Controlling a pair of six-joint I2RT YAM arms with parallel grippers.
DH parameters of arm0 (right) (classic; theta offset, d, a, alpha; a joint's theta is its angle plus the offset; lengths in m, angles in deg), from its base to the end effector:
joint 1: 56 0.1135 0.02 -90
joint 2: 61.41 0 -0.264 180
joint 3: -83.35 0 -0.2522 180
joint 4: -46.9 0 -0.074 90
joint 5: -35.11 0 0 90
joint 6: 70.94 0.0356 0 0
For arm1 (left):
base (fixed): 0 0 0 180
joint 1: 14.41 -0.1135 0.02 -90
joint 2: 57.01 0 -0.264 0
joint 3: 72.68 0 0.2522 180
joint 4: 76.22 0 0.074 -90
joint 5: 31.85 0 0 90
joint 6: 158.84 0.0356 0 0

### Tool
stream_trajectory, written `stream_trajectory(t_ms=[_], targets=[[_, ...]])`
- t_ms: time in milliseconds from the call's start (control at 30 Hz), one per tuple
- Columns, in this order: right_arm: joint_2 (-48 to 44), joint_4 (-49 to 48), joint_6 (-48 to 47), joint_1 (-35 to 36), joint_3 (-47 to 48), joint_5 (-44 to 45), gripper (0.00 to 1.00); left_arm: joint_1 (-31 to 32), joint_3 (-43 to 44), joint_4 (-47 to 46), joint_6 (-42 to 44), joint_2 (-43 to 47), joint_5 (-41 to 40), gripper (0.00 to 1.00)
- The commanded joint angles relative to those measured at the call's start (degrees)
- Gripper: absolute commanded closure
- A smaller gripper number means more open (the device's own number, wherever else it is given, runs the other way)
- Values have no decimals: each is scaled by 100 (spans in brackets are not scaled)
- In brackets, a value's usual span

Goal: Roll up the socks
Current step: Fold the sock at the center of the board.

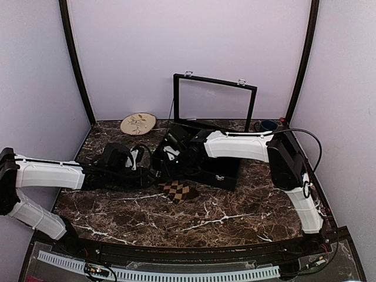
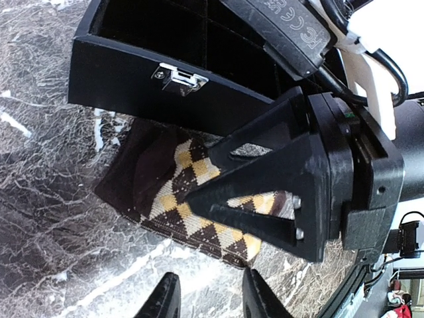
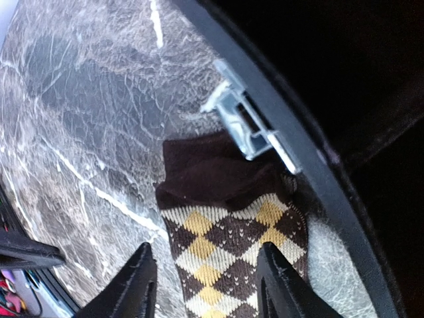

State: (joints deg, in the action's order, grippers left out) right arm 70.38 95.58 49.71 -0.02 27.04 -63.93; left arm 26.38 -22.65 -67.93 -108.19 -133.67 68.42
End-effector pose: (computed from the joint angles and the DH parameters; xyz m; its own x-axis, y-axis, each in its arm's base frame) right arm 0.2781 0.4220 0.1835 -0.8445 -0.3512 -0.4043 -0.5070 0.7674 0.3924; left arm 0.2033 -0.1838 0.1949 -0.8129 -0.1226 -0.5693 0.3079 0.7393 -0.5988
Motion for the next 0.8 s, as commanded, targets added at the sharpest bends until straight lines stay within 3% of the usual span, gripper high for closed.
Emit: stream_trajectory(t_ms=[0,233,767], targets=[[-160,-174,11,-27,41,154,49,28,-43,-184,79,-62,113,65],[-738,-183,117,35,-370,484,49,100,146,-250,136,-310,160,66],[-2571,-1131,1983,759,-3142,1610,49,113,1585,658,781,-1566,-485,68]])
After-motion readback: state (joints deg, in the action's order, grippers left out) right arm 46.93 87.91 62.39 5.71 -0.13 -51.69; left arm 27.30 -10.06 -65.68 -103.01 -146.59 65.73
